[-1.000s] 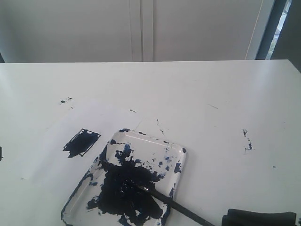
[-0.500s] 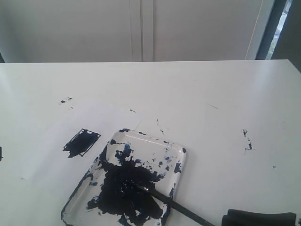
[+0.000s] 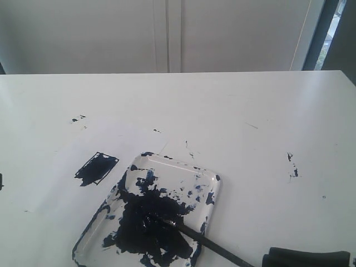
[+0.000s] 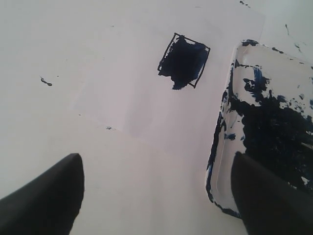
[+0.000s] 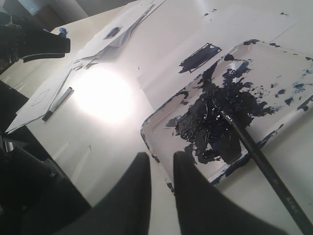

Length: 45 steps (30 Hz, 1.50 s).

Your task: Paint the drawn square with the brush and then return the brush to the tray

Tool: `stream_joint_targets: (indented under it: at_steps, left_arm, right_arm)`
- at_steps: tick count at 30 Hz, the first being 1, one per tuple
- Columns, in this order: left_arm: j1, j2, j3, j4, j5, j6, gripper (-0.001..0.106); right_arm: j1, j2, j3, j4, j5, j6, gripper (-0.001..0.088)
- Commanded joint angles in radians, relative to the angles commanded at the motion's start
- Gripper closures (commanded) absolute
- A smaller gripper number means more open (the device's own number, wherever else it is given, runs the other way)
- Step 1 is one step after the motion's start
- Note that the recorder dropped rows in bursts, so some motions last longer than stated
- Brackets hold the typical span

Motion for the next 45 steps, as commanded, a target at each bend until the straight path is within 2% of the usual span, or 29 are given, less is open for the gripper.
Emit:
stream_joint_targets:
  at_steps: [16,20,23,26,29,35,40,45]
  left_arm:
    - [0.0,-0.148,0.002,0.0,0.0,0.0,0.022]
    - [0.0,-0.182,0.032,0.0,-0.007,0.0,0.022]
    - [0.0,-0.215,0.078,0.0,-0.007,0.0,0.022]
    - [0.0,-0.272,0.158,0.0,-0.005,0.0,0.022]
    - [0.0,-0.314,0.212,0.0,-0.019,0.0,0.022]
    - [0.0,-0.406,0.3,0.005,-0.059,0.0,0.022]
    - [0.0,-0.509,0.383,0.007,-0.057,0.0,0.022]
    - [0.0,-0.626,0.419,0.007,-0.046,0.0,0.022]
  right_arm:
    - [0.0,0.0,0.0,0.0,0.0,0.0,0.0697]
    - [-0.006,0.0,0.0,0.0,0.0,0.0,0.0697]
    - [-0.034,0.0,0.0,0.0,0.0,0.0,0.0697]
    - [-0.104,0.0,0.0,0.0,0.0,0.0,0.0697]
    - [-0.148,-0.014,0.0,0.0,0.0,0.0,0.0697]
    - [-0.261,-0.138,0.0,0.0,0.0,0.0,0.0697]
    - [-0.413,-0.248,0.0,0.0,0.0,-0.002,0.0697]
    - [-0.54,-0.28,0.0,0.0,0.0,-0.009,0.0697]
